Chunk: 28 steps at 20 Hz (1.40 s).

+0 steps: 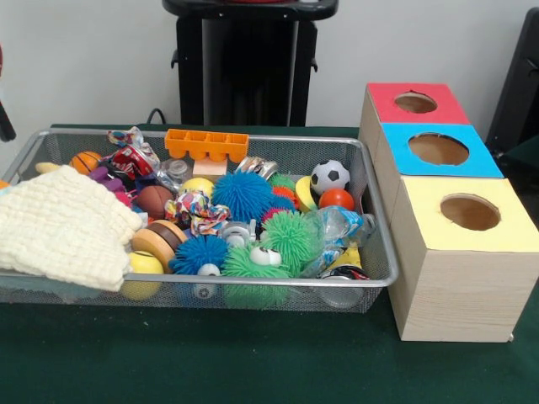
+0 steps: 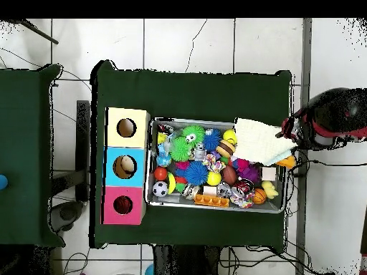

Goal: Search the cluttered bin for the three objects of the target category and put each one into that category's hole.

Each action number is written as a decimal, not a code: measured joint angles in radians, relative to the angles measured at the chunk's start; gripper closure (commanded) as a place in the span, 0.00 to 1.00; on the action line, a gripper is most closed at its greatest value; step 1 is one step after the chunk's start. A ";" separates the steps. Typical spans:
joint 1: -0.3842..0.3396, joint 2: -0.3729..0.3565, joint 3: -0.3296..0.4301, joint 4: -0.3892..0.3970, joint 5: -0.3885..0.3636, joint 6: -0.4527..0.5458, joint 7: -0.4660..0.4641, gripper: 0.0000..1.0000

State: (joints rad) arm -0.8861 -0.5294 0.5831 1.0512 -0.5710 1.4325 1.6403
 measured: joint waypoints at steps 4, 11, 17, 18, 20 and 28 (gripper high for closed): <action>-0.002 -0.020 -0.028 0.059 0.017 -0.041 0.000 0.00; -0.001 -0.043 -0.087 0.201 0.032 -0.239 0.000 0.00; -0.002 -0.043 -0.141 0.329 0.032 -0.471 0.000 0.00; -0.002 -0.043 -0.147 0.341 0.032 -0.490 0.000 0.00; -0.001 -0.042 -0.164 0.370 0.032 -0.532 0.000 0.00; -0.002 -0.041 -0.213 0.445 0.033 -0.572 0.000 0.00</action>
State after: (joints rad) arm -0.8880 -0.5699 0.3703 1.4961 -0.5380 0.8607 1.6405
